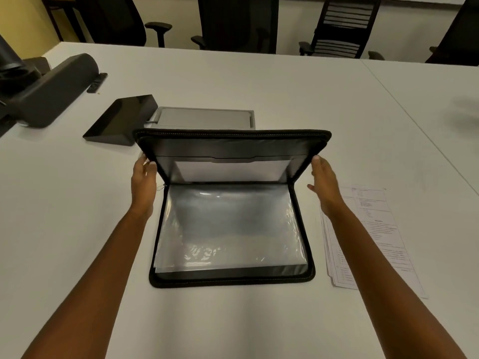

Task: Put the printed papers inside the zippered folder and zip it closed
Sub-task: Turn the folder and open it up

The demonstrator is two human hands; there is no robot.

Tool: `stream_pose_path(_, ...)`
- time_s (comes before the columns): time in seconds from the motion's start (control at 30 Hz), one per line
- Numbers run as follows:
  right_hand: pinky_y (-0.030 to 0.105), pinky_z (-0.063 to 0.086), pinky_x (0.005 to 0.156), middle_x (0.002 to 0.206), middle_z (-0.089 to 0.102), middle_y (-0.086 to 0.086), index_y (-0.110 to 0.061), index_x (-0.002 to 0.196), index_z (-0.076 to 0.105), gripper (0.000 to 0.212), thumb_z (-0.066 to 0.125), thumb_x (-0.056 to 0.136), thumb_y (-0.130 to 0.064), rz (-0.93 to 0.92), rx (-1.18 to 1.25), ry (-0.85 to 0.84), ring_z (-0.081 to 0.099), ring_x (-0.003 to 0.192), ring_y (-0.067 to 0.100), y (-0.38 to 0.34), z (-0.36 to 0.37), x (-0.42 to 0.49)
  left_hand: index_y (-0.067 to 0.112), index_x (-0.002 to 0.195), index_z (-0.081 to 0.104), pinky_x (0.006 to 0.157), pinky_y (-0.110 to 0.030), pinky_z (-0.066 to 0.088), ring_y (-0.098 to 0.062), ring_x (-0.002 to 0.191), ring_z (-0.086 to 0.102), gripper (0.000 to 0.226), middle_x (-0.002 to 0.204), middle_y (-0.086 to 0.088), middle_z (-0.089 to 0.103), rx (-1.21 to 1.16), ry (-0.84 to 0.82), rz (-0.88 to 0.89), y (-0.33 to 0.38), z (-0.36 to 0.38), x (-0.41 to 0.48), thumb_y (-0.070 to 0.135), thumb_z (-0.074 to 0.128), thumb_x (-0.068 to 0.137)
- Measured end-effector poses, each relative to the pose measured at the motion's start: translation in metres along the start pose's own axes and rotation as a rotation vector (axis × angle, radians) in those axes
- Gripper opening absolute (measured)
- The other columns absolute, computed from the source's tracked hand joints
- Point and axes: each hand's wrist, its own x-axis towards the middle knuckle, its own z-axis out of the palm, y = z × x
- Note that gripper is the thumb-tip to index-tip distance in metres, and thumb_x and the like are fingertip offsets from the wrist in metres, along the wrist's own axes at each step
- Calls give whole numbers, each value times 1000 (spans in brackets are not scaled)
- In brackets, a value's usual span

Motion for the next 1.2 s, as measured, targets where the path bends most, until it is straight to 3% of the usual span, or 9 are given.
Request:
stream_pose_path(0.2, 51, 29, 112, 152, 28, 4, -24, 144, 19, 50, 33, 98, -38, -26, -132, -133, 29, 137, 26, 14, 7, 20, 8, 141, 35, 109, -41, 34, -37, 128, 43, 42, 139, -20, 47, 311, 52, 53, -6, 11, 31, 22, 29, 102)
stream_pose_path(0.3, 48, 24, 115, 155, 20, 4, -25, 145, 10, 54, 34, 98, -34, -68, -189, -171, 23, 140, 27, 15, 13, 30, 3, 137, 39, 105, -43, 37, -40, 124, 46, 41, 133, -24, 51, 333, 27, 41, -8, 19, 44, 21, 29, 102)
stream_pose_path(0.47, 42, 18, 115, 156, 10, 5, -22, 145, 2, 58, 34, 98, -31, -69, -271, -223, 16, 142, 27, 26, 18, 45, 8, 145, 26, 112, -44, 31, -38, 133, 37, 45, 145, -19, 39, 319, -53, -73, -25, 29, 55, 19, 31, 101)
stream_pose_path(0.67, 42, 19, 114, 157, 6, 5, -21, 145, 1, 63, 40, 97, -26, -31, -372, -308, 15, 142, 29, 49, 21, 60, 5, 141, 35, 109, -50, 36, -42, 126, 44, 42, 137, -24, 48, 358, -23, -78, -41, 32, 70, 11, 37, 100)
stream_pose_path(0.8, 44, 19, 113, 157, 6, 5, -20, 145, 3, 66, 46, 95, -19, 0, -367, -324, 14, 142, 29, 60, 30, 71, 0, 139, 36, 104, -55, 40, -43, 126, 45, 45, 137, -25, 47, 367, 8, -87, -44, 40, 82, 9, 46, 96)
stream_pose_path(0.97, 45, 21, 113, 156, 8, 7, -20, 145, 0, 72, 50, 93, -15, 36, -352, -318, 16, 142, 31, 75, 41, 79, -2, 139, 35, 106, -51, 39, -43, 126, 44, 46, 138, -26, 46, 459, 29, -89, -53, 52, 94, 10, 47, 96)
stream_pose_path(1.2, 46, 25, 112, 151, 24, 15, -17, 145, 3, 75, 54, 91, -15, 96, -545, -301, 27, 136, 34, 93, 48, 90, -4, 134, 42, 105, -48, 38, -45, 122, 48, 46, 131, -28, 52, 648, 33, -61, -65, 55, 98, 2, 55, 90)
